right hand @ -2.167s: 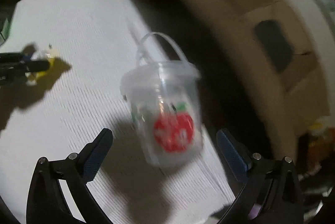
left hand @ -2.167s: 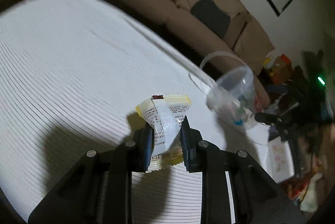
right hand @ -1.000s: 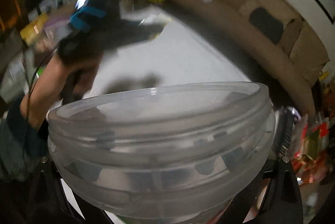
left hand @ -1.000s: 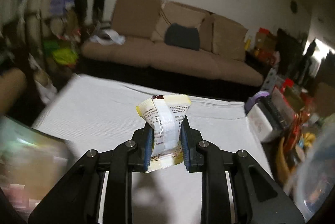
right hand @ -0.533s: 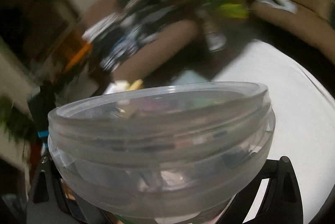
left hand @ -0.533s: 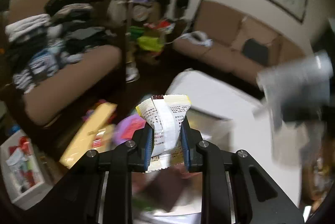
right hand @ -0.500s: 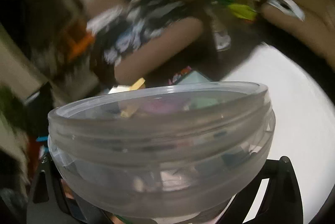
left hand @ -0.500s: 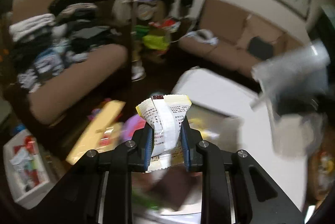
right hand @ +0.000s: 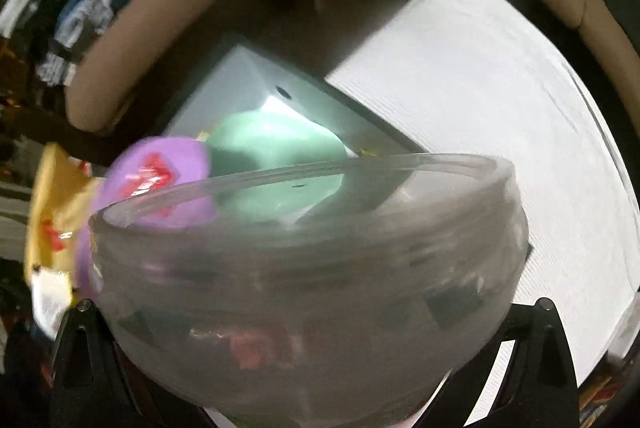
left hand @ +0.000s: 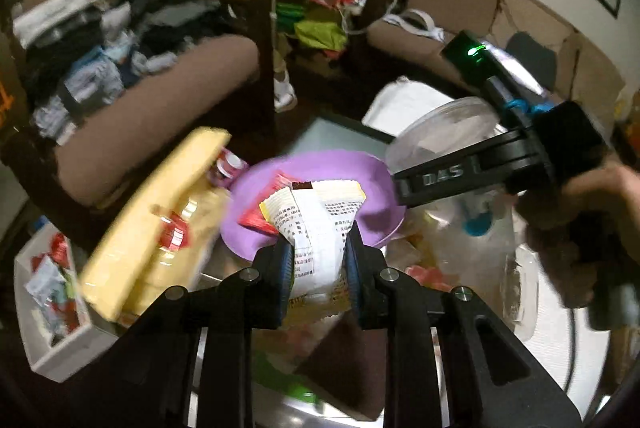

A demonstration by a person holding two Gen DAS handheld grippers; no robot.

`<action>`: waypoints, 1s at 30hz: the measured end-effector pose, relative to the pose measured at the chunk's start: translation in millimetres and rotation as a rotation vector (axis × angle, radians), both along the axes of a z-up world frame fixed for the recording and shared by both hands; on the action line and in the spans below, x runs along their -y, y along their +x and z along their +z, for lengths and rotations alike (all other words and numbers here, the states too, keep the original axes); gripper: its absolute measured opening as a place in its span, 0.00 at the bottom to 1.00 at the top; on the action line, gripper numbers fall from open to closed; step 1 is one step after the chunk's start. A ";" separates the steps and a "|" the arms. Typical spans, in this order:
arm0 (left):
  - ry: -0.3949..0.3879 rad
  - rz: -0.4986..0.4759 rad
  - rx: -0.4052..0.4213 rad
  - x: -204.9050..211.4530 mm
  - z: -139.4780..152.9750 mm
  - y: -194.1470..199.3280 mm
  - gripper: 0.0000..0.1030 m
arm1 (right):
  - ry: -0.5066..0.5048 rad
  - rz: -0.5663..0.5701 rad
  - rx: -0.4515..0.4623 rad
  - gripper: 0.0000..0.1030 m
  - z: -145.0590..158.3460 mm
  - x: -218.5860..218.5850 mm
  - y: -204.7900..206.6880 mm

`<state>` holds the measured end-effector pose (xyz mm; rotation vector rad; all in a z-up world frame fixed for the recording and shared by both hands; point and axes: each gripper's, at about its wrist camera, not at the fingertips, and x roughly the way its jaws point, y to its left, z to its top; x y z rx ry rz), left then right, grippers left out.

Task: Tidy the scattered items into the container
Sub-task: 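Carry the snack packet and clear cup over the box, then lower the packet and cup into the box and open both tools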

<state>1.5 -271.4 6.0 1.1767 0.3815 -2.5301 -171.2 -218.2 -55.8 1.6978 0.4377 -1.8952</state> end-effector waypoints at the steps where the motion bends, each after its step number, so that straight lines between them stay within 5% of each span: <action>1: 0.006 -0.003 0.006 -3.0 -4.3 -1.1 0.21 | -0.006 -0.010 0.005 0.96 -5.4 -6.0 -1.4; 6: 0.020 -0.017 0.053 -9.3 -39.9 -19.9 0.21 | -0.121 -0.054 0.014 0.95 -20.2 -26.5 -9.9; 10: 0.039 -0.015 0.051 -11.0 -35.8 -20.7 0.23 | -0.146 0.005 -0.047 0.96 2.9 -28.7 1.3; 16: -0.011 0.008 0.054 -14.2 -31.2 -18.6 0.38 | -0.093 0.197 -0.196 1.00 39.4 -14.7 26.5; 22: -0.026 -0.007 0.080 -20.9 -30.6 -18.3 0.60 | -0.139 0.218 -0.124 1.00 65.5 -33.8 36.3; 27: -0.022 -0.011 0.064 -19.7 -9.9 -9.8 0.83 | -0.176 0.221 -0.248 1.00 103.5 -69.6 60.9; 28: -0.021 -0.012 0.048 -17.6 -4.6 -6.6 0.86 | -0.202 0.218 -0.280 0.98 108.7 -78.0 67.5; 30: 0.010 -0.025 0.007 -8.9 7.5 3.5 0.91 | -0.212 0.189 -0.316 0.73 107.8 -92.5 77.1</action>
